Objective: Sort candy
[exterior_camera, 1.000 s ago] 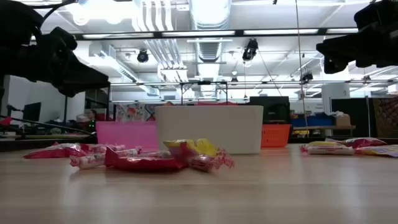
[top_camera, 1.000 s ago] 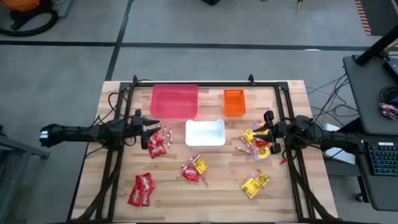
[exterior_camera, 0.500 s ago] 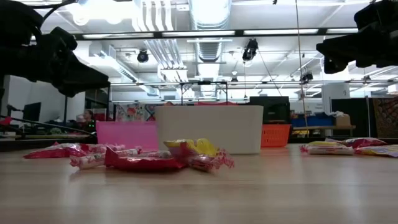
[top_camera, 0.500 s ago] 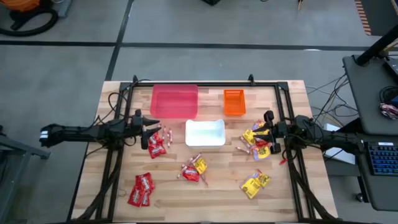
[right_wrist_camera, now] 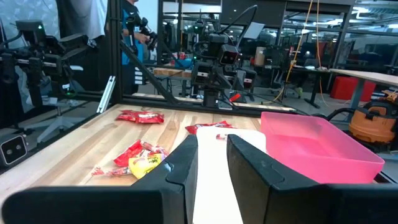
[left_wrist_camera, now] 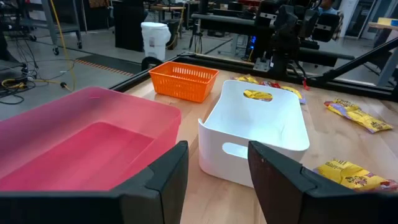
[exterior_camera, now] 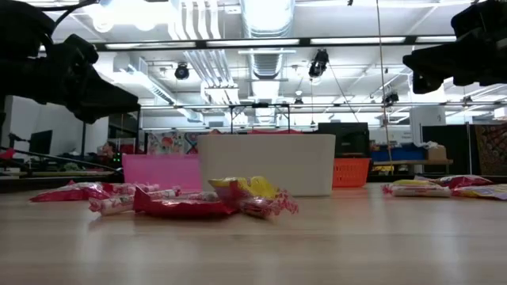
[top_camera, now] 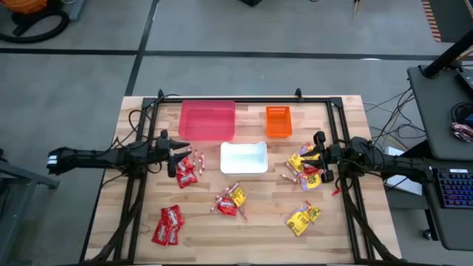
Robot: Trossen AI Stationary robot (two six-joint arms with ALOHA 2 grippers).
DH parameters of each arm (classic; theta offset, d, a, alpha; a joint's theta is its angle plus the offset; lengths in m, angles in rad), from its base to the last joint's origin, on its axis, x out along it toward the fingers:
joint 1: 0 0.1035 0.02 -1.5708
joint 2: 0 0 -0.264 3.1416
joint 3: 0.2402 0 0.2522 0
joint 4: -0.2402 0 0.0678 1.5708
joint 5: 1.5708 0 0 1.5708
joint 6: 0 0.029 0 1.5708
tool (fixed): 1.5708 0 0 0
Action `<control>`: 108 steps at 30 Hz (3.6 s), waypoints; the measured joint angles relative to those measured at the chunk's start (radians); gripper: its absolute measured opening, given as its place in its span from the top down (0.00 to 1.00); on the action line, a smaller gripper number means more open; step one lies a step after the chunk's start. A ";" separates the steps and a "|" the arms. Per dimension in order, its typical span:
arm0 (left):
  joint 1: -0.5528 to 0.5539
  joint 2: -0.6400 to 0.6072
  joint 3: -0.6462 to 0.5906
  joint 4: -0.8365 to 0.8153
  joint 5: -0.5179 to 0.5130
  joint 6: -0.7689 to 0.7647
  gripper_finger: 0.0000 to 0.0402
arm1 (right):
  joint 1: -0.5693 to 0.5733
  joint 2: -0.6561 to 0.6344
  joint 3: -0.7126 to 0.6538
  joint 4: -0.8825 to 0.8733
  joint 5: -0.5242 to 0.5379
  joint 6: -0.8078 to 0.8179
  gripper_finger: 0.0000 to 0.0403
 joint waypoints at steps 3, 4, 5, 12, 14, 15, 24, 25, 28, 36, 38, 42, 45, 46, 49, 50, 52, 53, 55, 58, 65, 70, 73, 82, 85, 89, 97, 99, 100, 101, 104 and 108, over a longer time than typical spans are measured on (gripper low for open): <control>0.000 0.000 0.000 0.000 0.000 0.000 0.62 | 0.000 0.000 0.000 0.000 0.000 0.000 0.80; 0.000 0.000 0.000 0.000 0.000 0.000 0.62 | 0.000 0.000 0.000 0.000 0.000 0.000 0.80; 0.000 0.000 0.000 0.000 0.000 0.000 0.62 | 0.000 0.000 0.000 0.000 0.000 0.000 0.80; 0.000 0.000 0.000 0.000 0.000 0.000 0.62 | 0.000 0.000 0.000 0.000 0.000 0.000 0.80; 0.000 0.000 0.000 0.000 0.000 0.000 0.62 | 0.000 0.000 0.000 0.000 0.000 0.000 0.80; 0.000 0.000 0.000 0.000 0.000 0.000 0.62 | 0.000 0.000 0.000 0.000 0.000 0.000 0.80; 0.000 0.000 0.000 0.000 0.000 0.000 0.62 | 0.000 0.000 0.000 0.000 0.000 0.000 0.80; 0.000 0.000 0.000 0.000 0.000 0.000 0.62 | 0.000 0.000 0.000 0.000 0.000 0.000 0.80; 0.000 0.000 0.000 0.000 0.000 0.000 0.62 | 0.000 0.000 0.000 0.000 0.000 0.000 0.80; 0.000 0.004 -0.004 0.104 -0.002 -0.095 0.62 | 0.000 0.000 0.000 0.003 0.000 -0.008 0.80; 0.000 0.002 -0.003 0.201 -0.009 -0.174 0.62 | 0.000 0.000 0.000 0.014 0.000 0.004 0.80; -0.001 0.007 -0.003 0.363 -0.016 -0.228 0.62 | 0.000 0.000 0.000 0.016 0.000 0.096 0.80; -0.001 0.028 -0.002 0.474 0.016 -0.259 0.62 | 0.000 0.000 0.000 0.014 0.000 0.247 0.80; -0.001 0.039 -0.002 0.499 0.022 -0.266 0.62 | 0.000 0.000 0.000 0.011 0.000 0.312 0.80; -0.001 0.064 -0.001 0.532 0.023 -0.269 0.62 | 0.000 0.000 0.000 0.009 0.000 0.509 0.80; 0.000 0.071 -0.001 0.531 0.008 -0.264 0.62 | 0.000 0.000 0.000 0.009 0.000 0.567 0.80; 0.000 0.084 -0.001 0.530 -0.034 -0.265 0.62 | 0.000 0.000 0.000 0.013 -0.001 0.673 0.80; 0.000 0.091 -0.001 0.540 -0.041 -0.269 0.62 | 0.000 0.000 0.000 0.017 -0.001 0.709 0.80; 0.000 0.102 0.001 0.558 -0.043 -0.284 0.62 | 0.000 0.000 0.000 0.020 0.000 0.745 0.80; -0.001 0.120 0.002 0.554 -0.036 -0.352 0.62 | 0.000 0.000 0.000 0.020 0.000 0.747 0.80; -0.001 0.198 0.002 0.541 -0.035 -0.454 0.62 | 0.000 0.000 0.000 0.027 0.094 0.713 0.80; -0.001 0.264 0.002 0.538 0.022 -0.480 0.62 | 0.000 0.000 0.000 0.025 0.145 0.701 0.80; -0.001 0.306 0.002 0.539 0.078 -0.479 0.62 | 0.000 0.002 0.000 0.036 0.253 0.707 0.80; -0.001 0.410 0.002 0.565 0.087 -0.399 0.62 | 0.000 0.148 0.009 -0.012 0.373 0.802 0.80; -0.001 0.446 0.002 0.621 0.063 -0.392 0.62 | 0.000 0.242 0.064 -0.099 0.425 0.814 0.80; -0.001 0.498 0.002 0.705 0.035 -0.365 0.62 | 0.000 0.389 0.164 -0.190 0.440 0.796 0.80; -0.001 0.585 0.001 0.910 0.034 -0.336 0.62 | 0.000 0.713 0.440 -0.617 0.439 0.810 0.80; -0.001 0.594 0.002 0.928 0.034 -0.325 0.62 | 0.000 0.795 0.503 -0.724 0.439 0.810 0.80; -0.001 0.596 0.002 0.931 0.034 -0.320 0.62 | 0.000 0.832 0.529 -0.772 0.439 0.810 0.80; -0.001 0.597 0.002 0.931 0.034 -0.314 0.62 | 0.000 0.867 0.554 -0.806 0.438 0.807 0.80; -0.001 0.597 0.002 0.931 0.034 -0.296 0.62 | 0.002 0.968 0.605 -0.836 0.404 0.768 0.80; -0.001 0.593 0.001 0.932 0.034 -0.263 0.62 | 0.002 1.074 0.644 -0.838 0.284 0.754 0.76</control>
